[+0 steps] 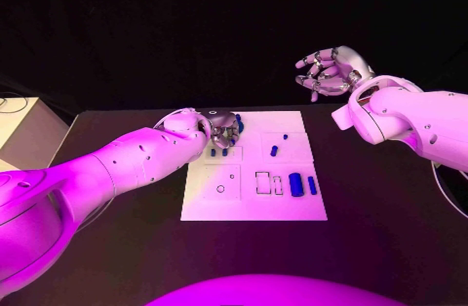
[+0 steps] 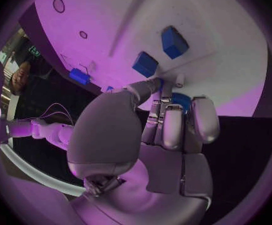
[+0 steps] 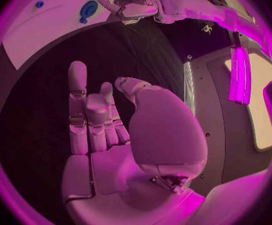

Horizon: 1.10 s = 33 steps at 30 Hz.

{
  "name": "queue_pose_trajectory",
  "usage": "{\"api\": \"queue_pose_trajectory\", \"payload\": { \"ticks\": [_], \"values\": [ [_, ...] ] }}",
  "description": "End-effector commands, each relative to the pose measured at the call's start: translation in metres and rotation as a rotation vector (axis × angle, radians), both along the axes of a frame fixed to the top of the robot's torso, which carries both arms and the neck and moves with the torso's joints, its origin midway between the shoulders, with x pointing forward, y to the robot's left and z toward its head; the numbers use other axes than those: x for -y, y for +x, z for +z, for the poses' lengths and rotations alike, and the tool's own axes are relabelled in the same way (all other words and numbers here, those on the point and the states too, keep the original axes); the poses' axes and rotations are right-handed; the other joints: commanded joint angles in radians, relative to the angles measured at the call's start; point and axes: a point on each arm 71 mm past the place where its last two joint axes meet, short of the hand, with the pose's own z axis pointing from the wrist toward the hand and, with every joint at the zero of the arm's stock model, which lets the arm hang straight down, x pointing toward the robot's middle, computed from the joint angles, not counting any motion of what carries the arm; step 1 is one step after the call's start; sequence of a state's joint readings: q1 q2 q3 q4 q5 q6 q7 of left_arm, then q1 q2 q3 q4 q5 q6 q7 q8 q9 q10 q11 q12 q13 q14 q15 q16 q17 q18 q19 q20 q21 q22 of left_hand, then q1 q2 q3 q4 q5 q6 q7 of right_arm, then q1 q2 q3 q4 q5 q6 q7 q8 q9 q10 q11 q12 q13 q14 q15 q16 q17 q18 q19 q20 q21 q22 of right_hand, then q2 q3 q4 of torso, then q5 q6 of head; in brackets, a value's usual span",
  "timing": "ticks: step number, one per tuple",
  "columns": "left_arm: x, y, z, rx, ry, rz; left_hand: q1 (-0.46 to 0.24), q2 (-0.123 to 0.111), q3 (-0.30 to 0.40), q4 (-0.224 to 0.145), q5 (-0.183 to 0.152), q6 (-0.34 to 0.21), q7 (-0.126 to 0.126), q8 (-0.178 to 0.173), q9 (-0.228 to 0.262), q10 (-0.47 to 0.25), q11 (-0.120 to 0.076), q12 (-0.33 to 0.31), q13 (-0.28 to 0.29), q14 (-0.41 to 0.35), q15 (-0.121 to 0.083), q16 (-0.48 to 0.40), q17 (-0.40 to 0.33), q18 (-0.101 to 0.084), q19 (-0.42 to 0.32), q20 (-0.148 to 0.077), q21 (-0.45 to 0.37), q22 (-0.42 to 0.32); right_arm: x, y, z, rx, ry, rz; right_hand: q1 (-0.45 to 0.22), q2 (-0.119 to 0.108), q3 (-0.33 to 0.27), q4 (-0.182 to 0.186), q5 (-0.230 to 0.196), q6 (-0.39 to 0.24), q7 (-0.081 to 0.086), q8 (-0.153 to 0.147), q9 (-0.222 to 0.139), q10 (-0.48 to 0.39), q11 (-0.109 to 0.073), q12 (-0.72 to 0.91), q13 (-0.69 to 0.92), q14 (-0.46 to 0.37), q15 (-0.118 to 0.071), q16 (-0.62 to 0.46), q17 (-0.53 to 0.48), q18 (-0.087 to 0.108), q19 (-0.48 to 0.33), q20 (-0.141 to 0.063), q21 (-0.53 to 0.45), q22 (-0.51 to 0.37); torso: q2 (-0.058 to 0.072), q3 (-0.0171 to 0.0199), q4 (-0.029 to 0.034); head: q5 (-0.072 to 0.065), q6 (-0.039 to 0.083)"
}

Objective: Assemble the parts on the task board

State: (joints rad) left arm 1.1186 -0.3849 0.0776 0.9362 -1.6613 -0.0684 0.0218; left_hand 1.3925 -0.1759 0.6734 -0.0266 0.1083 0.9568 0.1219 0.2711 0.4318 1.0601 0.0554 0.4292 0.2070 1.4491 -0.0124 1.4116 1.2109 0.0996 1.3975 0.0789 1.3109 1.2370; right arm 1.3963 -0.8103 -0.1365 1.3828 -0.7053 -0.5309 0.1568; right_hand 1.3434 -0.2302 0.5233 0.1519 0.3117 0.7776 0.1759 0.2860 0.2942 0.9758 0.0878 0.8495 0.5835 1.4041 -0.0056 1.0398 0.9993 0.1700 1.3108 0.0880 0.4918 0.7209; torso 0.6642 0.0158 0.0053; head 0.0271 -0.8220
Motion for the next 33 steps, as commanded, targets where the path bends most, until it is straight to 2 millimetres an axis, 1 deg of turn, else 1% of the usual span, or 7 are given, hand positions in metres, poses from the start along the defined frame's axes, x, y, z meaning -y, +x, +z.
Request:
{"api": "queue_pose_trajectory", "payload": {
  "ticks": [1,6,19,25,29,30,33],
  "values": [
    [0.002,-0.001,0.0,0.014,-0.008,-0.01,-0.005,0.009,0.004,-0.008,-0.001,0.001,0.01,-0.01,-0.002,-0.003,0.005,-0.008,0.0,0.001,-0.001,0.004,0.0,-0.02,0.005,-0.001,0.006,0.002,-0.002,-0.001,0.001,0.008,-0.005,0.013,-0.013,0.001,0.003,0.0,0.005,0.002,-0.001,0.006,0.001,0.003,-0.007,-0.003,-0.002,0.009,0.0,0.005,0.001,0.012,0.006,0.003,-0.005,-0.001,0.0,-0.0001,-0.0003,0.0,0.002],
    [0.001,-0.001,0.003,0.044,-0.039,-0.013,-0.009,0.01,0.013,-0.012,0.001,0.0,0.015,-0.016,-0.002,-0.006,0.011,-0.024,-0.002,0.002,0.004,0.006,0.001,-0.021,0.006,0.004,0.009,0.006,-0.002,-0.001,0.001,0.008,-0.005,0.014,-0.013,0.001,0.003,0.0,0.005,0.002,-0.001,0.006,0.001,0.003,-0.007,-0.003,-0.002,0.009,0.0,0.005,0.001,0.012,0.006,0.003,-0.005,-0.001,0.0,-0.0001,0.0,0.0,0.003],
    [-0.002,-0.009,0.016,0.056,-0.136,-0.025,-0.016,0.01,0.02,-0.013,0.001,0.007,0.018,-0.017,-0.001,-0.001,0.015,-0.039,-0.004,0.003,0.008,0.008,0.002,-0.022,0.009,0.006,0.016,0.014,-0.001,0.0,0.001,0.008,-0.005,0.013,-0.013,0.001,0.003,0.0,0.005,0.002,-0.001,0.006,0.001,0.003,-0.007,-0.003,-0.002,0.009,0.0,0.005,0.001,0.012,0.006,0.003,-0.005,-0.001,-0.001,0.0,0.0007,-0.002,0.007],
    [-0.014,-0.011,0.023,0.025,-0.155,-0.01,-0.02,0.008,0.021,-0.013,0.0,0.009,0.019,-0.017,0.0,0.003,0.016,-0.044,-0.005,0.003,0.009,0.007,0.001,-0.022,0.009,0.008,0.016,0.014,0.001,0.0,0.001,0.008,-0.006,0.009,-0.013,0.001,0.003,0.0,0.005,0.002,-0.001,0.006,0.001,0.003,-0.007,-0.003,-0.002,0.009,0.0,0.005,0.001,0.012,0.006,0.003,-0.005,-0.001,-0.002,0.0004,0.0026,-0.003,0.007],
    [-0.025,-0.011,0.024,0.0,-0.144,0.007,-0.024,0.008,0.02,-0.012,-0.002,0.011,0.019,-0.018,0.001,0.007,0.017,-0.049,-0.005,0.003,0.01,0.007,0.0,-0.022,0.008,0.009,0.016,0.014,0.002,0.0,0.001,0.008,-0.007,0.006,-0.013,0.001,0.003,0.0,0.005,0.002,-0.001,0.006,0.001,0.003,-0.007,-0.003,-0.002,0.009,0.0,0.005,0.001,0.012,0.006,0.003,-0.005,-0.001,-0.003,0.0007,0.0055,-0.005,0.006],
    [-0.028,-0.011,0.023,-0.006,-0.14,0.012,-0.024,0.008,0.02,-0.012,-0.002,0.011,0.019,-0.018,0.001,0.007,0.017,-0.049,-0.005,0.003,0.01,0.007,0.0,-0.022,0.008,0.009,0.016,0.014,0.003,-0.001,0.001,0.008,-0.007,0.006,-0.013,0.001,0.003,0.0,0.005,0.002,-0.001,0.006,0.001,0.003,-0.007,-0.003,-0.002,0.009,0.0,0.005,0.001,0.012,0.006,0.003,-0.005,-0.001,-0.003,0.0008,0.0048,-0.004,0.007],
    [-0.034,-0.01,0.022,-0.018,-0.129,0.028,-0.027,0.007,0.019,-0.011,-0.003,0.012,0.019,-0.018,0.001,0.009,0.017,-0.052,-0.006,0.002,0.01,0.007,-0.002,-0.021,0.007,0.009,0.015,0.012,0.003,-0.001,0.001,0.008,-0.007,0.005,-0.013,0.001,0.003,0.0,0.005,0.002,-0.001,0.006,0.001,0.003,-0.007,-0.003,-0.002,0.009,0.0,0.005,0.001,0.012,0.006,0.003,-0.005,-0.001,-0.004,0.0,0.007,-0.006,0.005]
  ]
}}
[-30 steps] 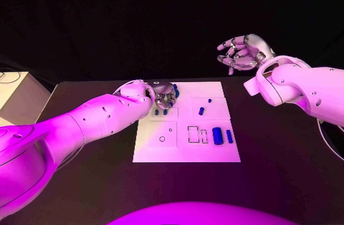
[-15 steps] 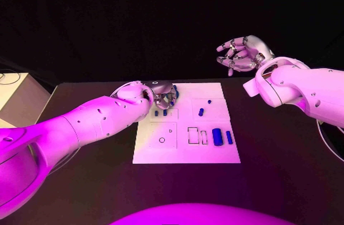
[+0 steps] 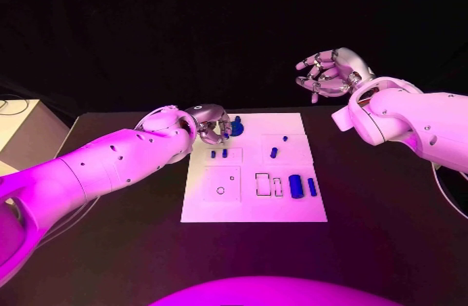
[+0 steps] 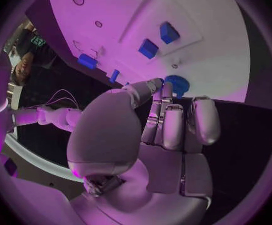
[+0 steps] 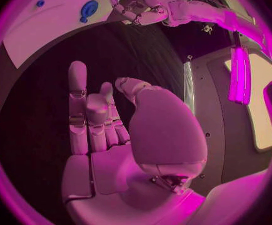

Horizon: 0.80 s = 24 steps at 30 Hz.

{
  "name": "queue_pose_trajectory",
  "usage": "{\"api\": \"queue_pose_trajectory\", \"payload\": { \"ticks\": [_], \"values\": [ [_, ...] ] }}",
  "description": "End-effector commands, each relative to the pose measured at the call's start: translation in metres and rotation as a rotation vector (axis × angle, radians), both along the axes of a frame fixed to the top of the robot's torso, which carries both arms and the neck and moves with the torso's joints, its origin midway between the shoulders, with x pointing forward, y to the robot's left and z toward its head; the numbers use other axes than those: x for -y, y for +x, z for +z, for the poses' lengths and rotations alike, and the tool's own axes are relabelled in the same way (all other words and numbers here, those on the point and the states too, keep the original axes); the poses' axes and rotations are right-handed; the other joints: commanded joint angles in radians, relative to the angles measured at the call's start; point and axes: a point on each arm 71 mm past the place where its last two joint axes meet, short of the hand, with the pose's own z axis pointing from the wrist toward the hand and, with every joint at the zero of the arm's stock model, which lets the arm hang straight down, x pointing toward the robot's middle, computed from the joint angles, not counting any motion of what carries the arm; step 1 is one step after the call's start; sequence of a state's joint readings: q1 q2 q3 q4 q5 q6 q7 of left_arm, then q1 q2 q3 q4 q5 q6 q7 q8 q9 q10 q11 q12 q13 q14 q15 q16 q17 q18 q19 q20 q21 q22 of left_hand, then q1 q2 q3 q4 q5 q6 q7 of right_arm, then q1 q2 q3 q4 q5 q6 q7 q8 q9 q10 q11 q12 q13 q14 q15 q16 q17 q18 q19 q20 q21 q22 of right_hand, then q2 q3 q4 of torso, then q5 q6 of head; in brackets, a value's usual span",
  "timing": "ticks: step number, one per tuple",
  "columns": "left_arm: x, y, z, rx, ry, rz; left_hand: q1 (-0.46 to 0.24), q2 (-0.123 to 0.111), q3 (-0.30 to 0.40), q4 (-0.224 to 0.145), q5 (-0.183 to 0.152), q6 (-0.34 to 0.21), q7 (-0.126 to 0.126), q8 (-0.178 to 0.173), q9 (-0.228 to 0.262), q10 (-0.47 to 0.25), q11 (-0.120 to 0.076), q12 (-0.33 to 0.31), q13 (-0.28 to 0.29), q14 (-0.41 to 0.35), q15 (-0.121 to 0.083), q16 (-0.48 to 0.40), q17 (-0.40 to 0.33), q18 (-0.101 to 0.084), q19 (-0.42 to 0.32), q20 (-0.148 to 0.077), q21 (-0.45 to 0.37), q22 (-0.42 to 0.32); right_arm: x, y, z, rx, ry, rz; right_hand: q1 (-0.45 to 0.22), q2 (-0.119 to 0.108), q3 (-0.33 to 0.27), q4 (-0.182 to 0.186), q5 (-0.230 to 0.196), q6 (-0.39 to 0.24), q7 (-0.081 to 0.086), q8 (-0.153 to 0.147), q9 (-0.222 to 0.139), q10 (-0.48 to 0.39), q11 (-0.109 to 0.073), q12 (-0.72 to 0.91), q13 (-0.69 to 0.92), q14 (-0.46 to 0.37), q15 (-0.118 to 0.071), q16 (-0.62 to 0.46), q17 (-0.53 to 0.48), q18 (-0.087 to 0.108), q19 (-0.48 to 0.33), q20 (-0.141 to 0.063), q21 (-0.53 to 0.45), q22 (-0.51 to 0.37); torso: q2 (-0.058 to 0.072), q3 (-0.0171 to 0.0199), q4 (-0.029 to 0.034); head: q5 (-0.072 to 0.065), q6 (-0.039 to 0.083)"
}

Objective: Assemble the parts on the task board

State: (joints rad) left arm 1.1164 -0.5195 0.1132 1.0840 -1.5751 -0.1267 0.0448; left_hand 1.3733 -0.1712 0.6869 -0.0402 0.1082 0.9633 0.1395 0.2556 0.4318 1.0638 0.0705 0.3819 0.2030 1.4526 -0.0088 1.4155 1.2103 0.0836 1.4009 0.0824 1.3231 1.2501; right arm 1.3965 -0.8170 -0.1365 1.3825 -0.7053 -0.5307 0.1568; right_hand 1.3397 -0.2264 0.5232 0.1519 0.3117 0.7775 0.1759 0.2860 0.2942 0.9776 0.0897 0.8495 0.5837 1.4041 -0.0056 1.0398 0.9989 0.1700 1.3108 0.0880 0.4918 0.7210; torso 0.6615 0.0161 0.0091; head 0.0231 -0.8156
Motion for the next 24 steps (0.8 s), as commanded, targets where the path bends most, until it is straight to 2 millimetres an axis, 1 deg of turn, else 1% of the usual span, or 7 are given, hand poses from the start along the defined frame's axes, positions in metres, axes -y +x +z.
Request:
{"api": "queue_pose_trajectory", "payload": {
  "ticks": [1,6,8,13,16,19,24],
  "values": [
    [-0.0043,0.0005,-0.0032,-0.053,0.005,0.012,-0.008,0.002,0.006,0.002,-0.003,0.006,0.002,-0.002,0.001,0.005,0.002,-0.004,-0.002,-0.001,0.006,0.003,-0.001,-0.005,0.004,0.006,0.002,-0.001,-0.0006,-0.0005,0.0007,0.008,-0.005,0.011,-0.009,-0.003,0.003,0.0,0.005,0.002,-0.001,0.006,0.001,0.001,-0.009,-0.003,-0.002,0.009,0.0,0.005,0.001,0.012,0.006,0.003,-0.005,-0.001,-0.001,-0.0008,0.0039,-0.002,-0.001],
    [-0.0111,0.0033,-0.0057,-0.06,0.016,0.031,-0.008,0.002,0.006,0.002,-0.003,0.006,0.002,-0.002,0.001,0.005,0.002,-0.004,-0.002,-0.001,0.006,0.003,-0.001,-0.005,0.004,0.006,0.002,-0.001,-0.0005,-0.0005,0.0007,0.008,-0.005,0.011,-0.009,-0.003,0.003,0.0,0.005,0.002,-0.001,0.006,0.001,0.001,-0.009,-0.003,-0.002,0.009,0.0,0.005,0.001,0.012,0.006,0.003,-0.005,-0.001,-0.001,-0.0003,0.0022,0.0,-0.002],
    [-0.0119,0.0043,-0.007,-0.06,0.021,0.035,-0.009,0.001,0.005,0.003,-0.003,0.006,0.002,-0.003,0.001,0.006,0.002,-0.006,-0.002,-0.001,0.007,0.003,-0.001,-0.005,0.003,0.006,0.002,-0.002,-0.0008,-0.0005,0.0007,0.008,-0.005,0.012,-0.011,-0.002,0.002,0.001,0.005,0.001,-0.002,0.006,0.001,0.003,-0.009,-0.004,-0.004,0.01,0.0,0.005,0.003,0.012,0.01,0.003,-0.007,-0.003,0.0,-0.0008,0.0012,0.002,-0.001],
    [-0.0126,0.0062,-0.0092,-0.057,0.029,0.042,-0.009,0.001,0.005,0.003,-0.003,0.006,0.002,-0.003,0.001,0.006,0.002,-0.006,-0.002,-0.001,0.007,0.003,-0.001,-0.005,0.003,0.006,0.002,-0.002,-0.0013,-0.0005,0.0007,0.008,-0.005,0.014,-0.011,-0.002,0.002,0.001,0.005,0.001,-0.002,0.006,0.001,0.003,-0.009,-0.004,-0.004,0.01,0.0,0.005,0.003,0.012,0.01,0.003,-0.007,-0.003,0.001,-0.0015,-0.0001,0.002,-0.004],
    [-0.0131,0.007,-0.0099,-0.056,0.032,0.045,-0.01,0.002,0.006,0.003,-0.003,0.006,0.001,-0.003,0.001,0.006,0.002,-0.008,-0.002,-0.002,0.007,0.003,-0.002,-0.004,0.002,0.006,0.001,-0.003,-0.0014,-0.0005,0.0007,0.009,-0.005,0.014,-0.011,-0.002,0.002,0.001,0.005,0.001,-0.002,0.006,0.001,0.003,-0.009,-0.004,-0.004,0.01,0.0,0.005,0.003,0.012,0.01,0.003,-0.007,-0.003,0.001,-0.0003,-0.0006,0.002,-0.005],
    [-0.0133,0.0073,-0.0103,-0.057,0.034,0.046,-0.01,0.002,0.006,0.003,-0.003,0.006,0.001,-0.003,0.001,0.006,0.002,-0.008,-0.002,-0.002,0.007,0.003,-0.002,-0.004,0.002,0.006,0.001,-0.003,-0.0012,-0.0005,0.0007,0.009,-0.005,0.013,-0.011,-0.002,0.002,0.001,0.005,0.001,-0.002,0.006,0.001,0.003,-0.009,-0.004,-0.004,0.01,0.0,0.005,0.003,0.012,0.01,0.003,-0.007,-0.003,0.0,0.0009,0.0006,0.0,-0.007],
    [-0.0138,0.0073,-0.0108,-0.061,0.037,0.045,-0.01,0.003,0.006,0.003,-0.003,0.007,0.001,-0.003,0.002,0.007,0.002,-0.009,-0.002,-0.002,0.007,0.003,-0.001,-0.004,0.002,0.006,0.001,-0.003,-0.0011,-0.0006,0.0007,0.009,-0.005,0.013,-0.011,-0.002,0.002,0.001,0.005,0.001,-0.002,0.006,0.001,0.003,-0.009,-0.004,-0.004,0.01,0.0,0.005,0.003,0.012,0.01,0.003,-0.007,-0.003,0.0,0.0011,0.0011,-0.001,-0.009]
  ]
}}
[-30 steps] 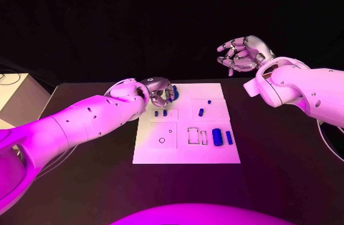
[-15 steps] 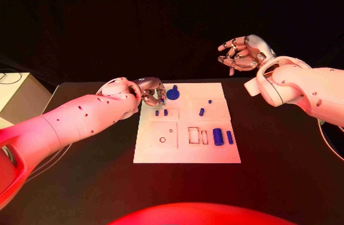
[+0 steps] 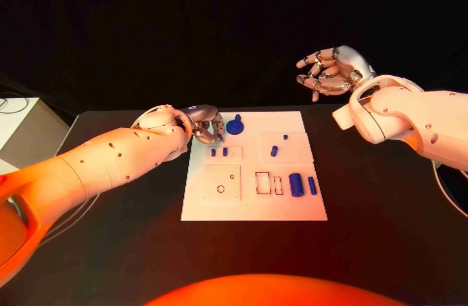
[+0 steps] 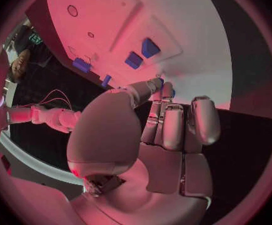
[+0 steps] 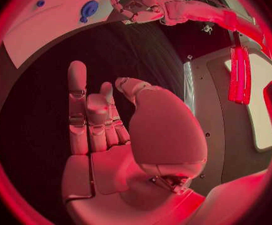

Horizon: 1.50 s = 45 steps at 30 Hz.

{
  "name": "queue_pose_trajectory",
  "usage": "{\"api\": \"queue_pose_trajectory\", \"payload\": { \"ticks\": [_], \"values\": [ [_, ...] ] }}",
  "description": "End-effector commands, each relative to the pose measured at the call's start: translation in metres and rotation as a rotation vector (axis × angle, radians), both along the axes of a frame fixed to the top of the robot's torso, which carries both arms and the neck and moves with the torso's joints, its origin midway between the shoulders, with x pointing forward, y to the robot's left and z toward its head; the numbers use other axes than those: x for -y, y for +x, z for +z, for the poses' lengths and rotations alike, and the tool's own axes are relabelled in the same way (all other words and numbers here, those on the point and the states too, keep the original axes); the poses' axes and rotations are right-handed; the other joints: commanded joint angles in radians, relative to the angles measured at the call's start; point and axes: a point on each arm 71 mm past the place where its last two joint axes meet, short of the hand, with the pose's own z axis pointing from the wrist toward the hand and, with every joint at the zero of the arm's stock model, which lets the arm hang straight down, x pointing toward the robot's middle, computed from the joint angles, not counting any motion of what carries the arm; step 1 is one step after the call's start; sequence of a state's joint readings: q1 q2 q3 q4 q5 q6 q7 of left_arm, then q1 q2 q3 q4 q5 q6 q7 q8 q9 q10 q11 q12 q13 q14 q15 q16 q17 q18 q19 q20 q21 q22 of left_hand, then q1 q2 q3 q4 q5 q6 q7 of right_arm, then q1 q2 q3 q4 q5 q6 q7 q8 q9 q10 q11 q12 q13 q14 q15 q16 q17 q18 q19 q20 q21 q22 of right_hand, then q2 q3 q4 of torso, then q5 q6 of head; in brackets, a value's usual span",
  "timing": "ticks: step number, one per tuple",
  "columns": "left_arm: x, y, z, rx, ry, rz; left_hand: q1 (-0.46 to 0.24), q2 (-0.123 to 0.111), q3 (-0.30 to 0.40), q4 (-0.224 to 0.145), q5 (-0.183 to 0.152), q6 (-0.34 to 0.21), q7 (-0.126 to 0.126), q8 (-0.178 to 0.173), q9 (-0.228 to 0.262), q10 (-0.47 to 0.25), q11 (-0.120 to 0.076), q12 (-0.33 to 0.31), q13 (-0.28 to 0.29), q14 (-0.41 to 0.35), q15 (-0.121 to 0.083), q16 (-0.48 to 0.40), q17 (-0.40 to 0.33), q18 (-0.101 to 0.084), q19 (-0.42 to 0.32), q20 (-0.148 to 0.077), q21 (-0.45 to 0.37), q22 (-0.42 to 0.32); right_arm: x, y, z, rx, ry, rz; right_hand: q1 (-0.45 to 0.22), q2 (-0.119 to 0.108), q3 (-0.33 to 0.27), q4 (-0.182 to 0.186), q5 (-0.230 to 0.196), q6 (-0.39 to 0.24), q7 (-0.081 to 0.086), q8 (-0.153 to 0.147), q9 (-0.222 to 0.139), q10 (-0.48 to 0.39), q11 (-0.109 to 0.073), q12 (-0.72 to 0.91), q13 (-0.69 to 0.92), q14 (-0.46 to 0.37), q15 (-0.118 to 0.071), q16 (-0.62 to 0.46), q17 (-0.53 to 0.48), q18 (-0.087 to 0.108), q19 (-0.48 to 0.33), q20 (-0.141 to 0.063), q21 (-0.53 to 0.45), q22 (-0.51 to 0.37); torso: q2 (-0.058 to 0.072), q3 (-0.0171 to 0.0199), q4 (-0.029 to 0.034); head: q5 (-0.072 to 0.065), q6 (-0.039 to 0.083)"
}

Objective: Assemble the parts on the task board

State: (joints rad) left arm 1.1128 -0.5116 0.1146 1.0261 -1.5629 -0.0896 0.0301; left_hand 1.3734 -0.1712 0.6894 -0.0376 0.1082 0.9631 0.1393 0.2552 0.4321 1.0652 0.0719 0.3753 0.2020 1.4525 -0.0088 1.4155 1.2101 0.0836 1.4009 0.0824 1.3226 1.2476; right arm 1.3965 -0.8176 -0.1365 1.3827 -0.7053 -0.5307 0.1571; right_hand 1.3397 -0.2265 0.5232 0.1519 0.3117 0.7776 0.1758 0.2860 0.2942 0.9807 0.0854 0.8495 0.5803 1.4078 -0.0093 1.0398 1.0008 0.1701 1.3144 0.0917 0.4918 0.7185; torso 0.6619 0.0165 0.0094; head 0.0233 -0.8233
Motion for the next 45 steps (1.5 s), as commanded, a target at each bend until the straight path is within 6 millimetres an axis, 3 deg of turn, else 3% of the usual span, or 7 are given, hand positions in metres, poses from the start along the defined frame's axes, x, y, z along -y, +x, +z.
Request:
{"api": "queue_pose_trajectory", "payload": {
  "ticks": [1,26,45],
  "values": [
    [0.002,0.0,-0.001,-0.013,0.009,-0.008,-0.01,0.003,0.004,0.0,-0.003,0.007,0.002,-0.003,0.001,0.006,0.001,-0.003,-0.001,-0.002,0.007,0.003,-0.001,-0.004,0.002,0.006,0.001,-0.001,-0.001,-0.001,0.001,0.008,-0.005,0.013,-0.011,-0.002,0.002,0.001,0.005,0.001,-0.002,0.006,0.001,0.0,-0.005,-0.004,-0.001,0.007,0.003,0.005,0.001,0.012,0.006,-0.001,-0.007,-0.001,-0.001,0.0007,0.001,-0.002,-0.002],
    [0.01,-0.001,-0.003,-0.033,0.009,-0.025,-0.01,0.004,0.005,0.0,-0.003,0.009,0.002,-0.003,0.002,0.009,0.001,-0.006,-0.001,-0.002,0.007,0.003,-0.003,-0.004,0.001,0.007,0.0,-0.002,-0.002,-0.001,0.001,0.008,-0.005,0.015,-0.011,-0.002,0.002,0.0,0.005,0.001,-0.002,0.006,0.001,0.001,-0.005,-0.005,-0.003,0.007,0.003,0.004,0.002,0.012,0.009,-0.002,-0.009,-0.003,0.001,-0.0009,-0.0008,-0.003,-0.003],
    [0.012,-0.002,-0.011,-0.08,0.061,-0.027,-0.011,0.006,0.005,-0.001,-0.005,0.011,0.002,-0.003,0.003,0.011,0.001,-0.01,-0.001,-0.004,0.007,0.002,-0.006,-0.003,-0.002,0.007,-0.004,-0.007,-0.003,-0.001,0.001,0.007,-0.005,0.016,-0.011,-0.002,0.002,0.0,0.005,0.001,-0.002,0.006,0.001,0.001,-0.005,-0.005,-0.003,0.007,0.003,0.004,0.002,0.012,0.009,-0.002,-0.009,-0.003,-0.001,0.0008,0.0009,-0.006,-0.011]
  ]
}}
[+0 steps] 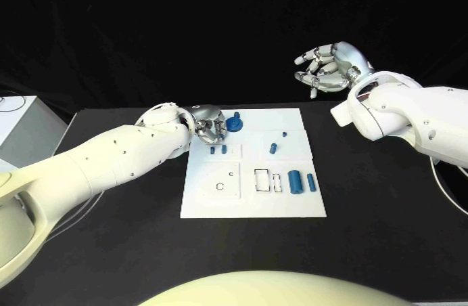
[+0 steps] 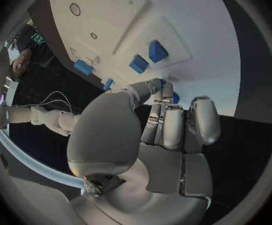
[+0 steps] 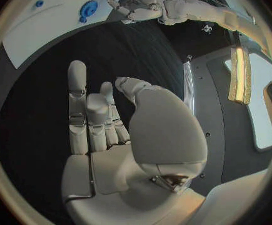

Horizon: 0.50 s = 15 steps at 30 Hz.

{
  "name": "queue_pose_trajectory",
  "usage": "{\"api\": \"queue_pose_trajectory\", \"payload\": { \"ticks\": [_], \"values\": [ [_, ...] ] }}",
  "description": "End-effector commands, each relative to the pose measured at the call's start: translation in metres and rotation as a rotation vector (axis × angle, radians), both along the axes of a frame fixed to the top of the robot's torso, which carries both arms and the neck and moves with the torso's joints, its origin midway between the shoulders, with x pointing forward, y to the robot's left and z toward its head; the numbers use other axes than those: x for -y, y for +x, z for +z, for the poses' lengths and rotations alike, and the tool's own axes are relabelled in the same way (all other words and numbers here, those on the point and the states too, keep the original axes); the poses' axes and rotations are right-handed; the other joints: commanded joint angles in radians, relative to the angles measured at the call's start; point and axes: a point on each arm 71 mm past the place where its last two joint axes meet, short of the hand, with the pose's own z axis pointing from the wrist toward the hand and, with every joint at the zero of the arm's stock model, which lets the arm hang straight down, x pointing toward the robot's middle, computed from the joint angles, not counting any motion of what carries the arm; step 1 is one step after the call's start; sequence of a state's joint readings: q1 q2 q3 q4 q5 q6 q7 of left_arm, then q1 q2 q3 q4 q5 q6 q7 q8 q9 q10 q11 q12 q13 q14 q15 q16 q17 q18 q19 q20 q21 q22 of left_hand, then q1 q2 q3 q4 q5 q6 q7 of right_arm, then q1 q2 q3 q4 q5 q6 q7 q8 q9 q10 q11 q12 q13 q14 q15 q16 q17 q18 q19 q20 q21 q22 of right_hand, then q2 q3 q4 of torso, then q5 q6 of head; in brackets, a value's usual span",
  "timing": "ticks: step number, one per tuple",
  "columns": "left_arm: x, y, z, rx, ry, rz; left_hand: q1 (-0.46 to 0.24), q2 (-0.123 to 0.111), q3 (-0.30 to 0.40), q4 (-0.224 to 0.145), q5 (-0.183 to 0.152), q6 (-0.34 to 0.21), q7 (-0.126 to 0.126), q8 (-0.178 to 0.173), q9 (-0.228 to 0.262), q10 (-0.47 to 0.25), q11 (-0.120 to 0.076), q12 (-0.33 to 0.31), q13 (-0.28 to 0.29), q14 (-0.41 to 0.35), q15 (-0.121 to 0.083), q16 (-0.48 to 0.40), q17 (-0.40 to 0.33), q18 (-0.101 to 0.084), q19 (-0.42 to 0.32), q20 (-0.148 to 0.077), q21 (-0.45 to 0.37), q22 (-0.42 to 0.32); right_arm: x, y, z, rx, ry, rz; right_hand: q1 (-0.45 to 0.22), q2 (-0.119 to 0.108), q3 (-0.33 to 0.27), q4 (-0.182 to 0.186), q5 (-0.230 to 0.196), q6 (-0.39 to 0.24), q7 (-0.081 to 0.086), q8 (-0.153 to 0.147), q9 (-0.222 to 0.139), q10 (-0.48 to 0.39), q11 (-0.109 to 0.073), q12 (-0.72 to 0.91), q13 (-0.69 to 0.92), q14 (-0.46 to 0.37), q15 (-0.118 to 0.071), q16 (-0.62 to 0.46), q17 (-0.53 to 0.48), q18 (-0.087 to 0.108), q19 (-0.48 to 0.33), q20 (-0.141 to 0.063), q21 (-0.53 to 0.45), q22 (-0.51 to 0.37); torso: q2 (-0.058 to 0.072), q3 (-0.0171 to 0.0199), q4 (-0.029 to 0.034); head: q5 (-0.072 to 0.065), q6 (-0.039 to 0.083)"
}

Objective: Assemble the parts on the task board

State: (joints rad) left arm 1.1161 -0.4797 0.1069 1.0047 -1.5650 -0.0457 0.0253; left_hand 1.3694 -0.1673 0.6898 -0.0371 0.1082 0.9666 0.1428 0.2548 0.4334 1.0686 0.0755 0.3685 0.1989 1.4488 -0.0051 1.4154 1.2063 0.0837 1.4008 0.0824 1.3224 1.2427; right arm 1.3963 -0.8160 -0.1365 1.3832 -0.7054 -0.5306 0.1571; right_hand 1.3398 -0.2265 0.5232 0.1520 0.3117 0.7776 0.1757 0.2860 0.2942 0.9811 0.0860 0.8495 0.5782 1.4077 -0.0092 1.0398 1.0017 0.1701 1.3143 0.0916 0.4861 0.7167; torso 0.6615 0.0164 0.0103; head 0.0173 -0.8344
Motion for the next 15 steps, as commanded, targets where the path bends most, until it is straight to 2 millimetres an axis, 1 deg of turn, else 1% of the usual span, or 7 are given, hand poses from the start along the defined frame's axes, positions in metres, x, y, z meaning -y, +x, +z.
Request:
{"api": "queue_pose_trajectory", "payload": {
  "ticks": [1,6,15],
  "values": [
    [-0.0001,-0.0021,-0.0064,-0.04,0.041,-0.006,-0.006,0.003,0.005,-0.001,-0.005,0.008,-0.002,-0.003,0.001,0.008,-0.003,-0.003,0.002,0.0,0.004,0.002,-0.002,-0.003,-0.002,0.007,-0.004,-0.002,-0.0015,-0.0004,0.0006,0.007,-0.005,0.014,-0.011,-0.002,0.002,0.0,0.005,0.001,-0.002,0.006,0.001,0.001,-0.006,-0.005,-0.001,0.007,0.003,0.004,0.001,0.012,0.009,-0.002,-0.004,-0.001,-0.001,0.0007,0.0001,0.0,0.0],
    [-0.0016,-0.0019,-0.0063,-0.034,0.046,-0.002,-0.005,0.004,0.005,-0.003,-0.005,0.01,-0.003,-0.002,0.002,0.012,-0.004,-0.004,0.002,-0.001,0.003,0.002,-0.002,-0.003,-0.003,0.007,-0.004,-0.002,-0.0014,-0.0005,0.0006,0.007,-0.005,0.014,-0.011,-0.002,0.002,0.0,0.005,0.001,-0.002,0.006,0.001,0.001,-0.006,-0.005,-0.001,0.007,0.003,0.004,0.001,0.012,0.009,-0.002,-0.004,-0.001,-0.001,-0.0002,0.0006,0.0,-0.001],
    [-0.0034,-0.0014,-0.0045,-0.008,0.039,0.005,-0.003,0.007,0.006,-0.005,-0.005,0.015,-0.003,-0.001,0.004,0.018,-0.004,-0.006,0.004,-0.001,0.003,0.003,-0.001,-0.003,-0.003,0.007,-0.003,-0.001,-0.0015,-0.0004,0.0006,0.007,-0.005,0.014,-0.011,-0.002,0.002,0.0,0.005,0.001,-0.002,0.006,0.001,0.001,-0.006,-0.005,-0.001,0.007,0.003,0.004,0.001,0.012,0.009,-0.002,-0.004,-0.001,0.0,-0.0003,0.0005,0.002,-0.001]
  ]
}}
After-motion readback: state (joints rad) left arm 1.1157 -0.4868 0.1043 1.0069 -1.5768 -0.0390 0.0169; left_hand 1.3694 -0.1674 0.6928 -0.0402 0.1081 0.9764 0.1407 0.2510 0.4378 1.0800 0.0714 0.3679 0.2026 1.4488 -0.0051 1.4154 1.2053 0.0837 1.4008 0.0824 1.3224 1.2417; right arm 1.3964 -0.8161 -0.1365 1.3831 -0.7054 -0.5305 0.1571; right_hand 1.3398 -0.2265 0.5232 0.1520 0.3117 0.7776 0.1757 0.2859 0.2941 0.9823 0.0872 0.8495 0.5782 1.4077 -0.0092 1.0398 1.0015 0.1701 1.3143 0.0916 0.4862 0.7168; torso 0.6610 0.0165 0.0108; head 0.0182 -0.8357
